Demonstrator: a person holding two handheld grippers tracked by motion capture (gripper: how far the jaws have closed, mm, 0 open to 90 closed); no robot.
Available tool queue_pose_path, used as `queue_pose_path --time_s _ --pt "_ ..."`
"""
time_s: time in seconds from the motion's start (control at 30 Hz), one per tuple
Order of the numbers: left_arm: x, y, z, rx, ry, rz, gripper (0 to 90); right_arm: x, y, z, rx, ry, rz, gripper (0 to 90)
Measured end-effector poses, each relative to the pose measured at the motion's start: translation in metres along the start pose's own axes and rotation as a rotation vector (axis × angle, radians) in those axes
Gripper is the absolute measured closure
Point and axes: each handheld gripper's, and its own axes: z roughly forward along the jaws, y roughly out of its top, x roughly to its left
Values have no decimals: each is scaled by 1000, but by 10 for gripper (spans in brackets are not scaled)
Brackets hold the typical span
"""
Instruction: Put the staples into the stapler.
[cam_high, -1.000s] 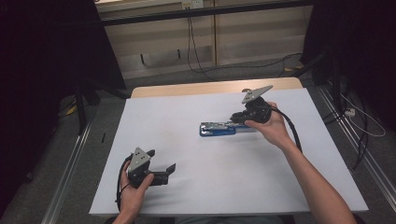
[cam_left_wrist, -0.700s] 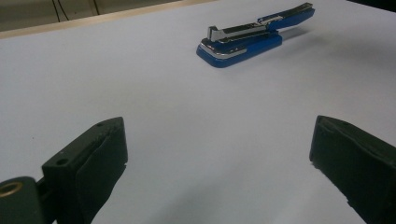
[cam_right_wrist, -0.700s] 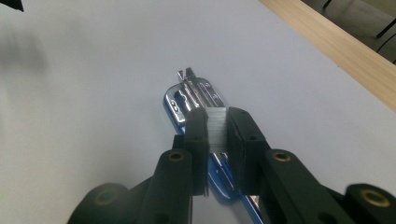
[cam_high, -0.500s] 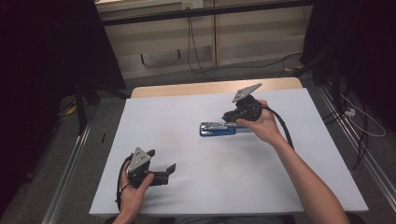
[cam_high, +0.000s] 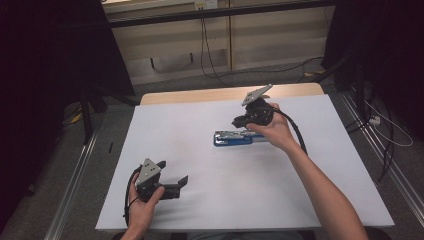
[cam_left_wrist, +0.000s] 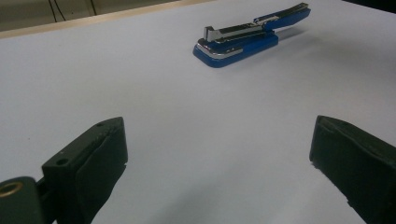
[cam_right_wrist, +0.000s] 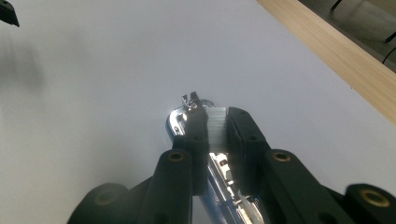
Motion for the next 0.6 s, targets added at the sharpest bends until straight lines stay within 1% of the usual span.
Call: queue_pose_path --time_s 0.27,0.33,0.37,0.43,0.5,0.6 --pt "1 0 0 0 -2 -1 44 -2 8 8 18 -6 -4 794" --pt "0 0 0 -4 -3 -8 44 -2 8 10 21 -5 0 794" --pt "1 0 0 -1 -3 -3 44 -3 8 12 22 -6 -1 794" --pt "0 0 0 -4 -4 -8 44 -4 8 14 13 -1 5 794" --pt "1 0 0 -2 -2 -5 44 -4 9 16 7 0 6 794" --pt "1 0 0 -2 -2 -6 44 -5 11 18 2 4 3 794"
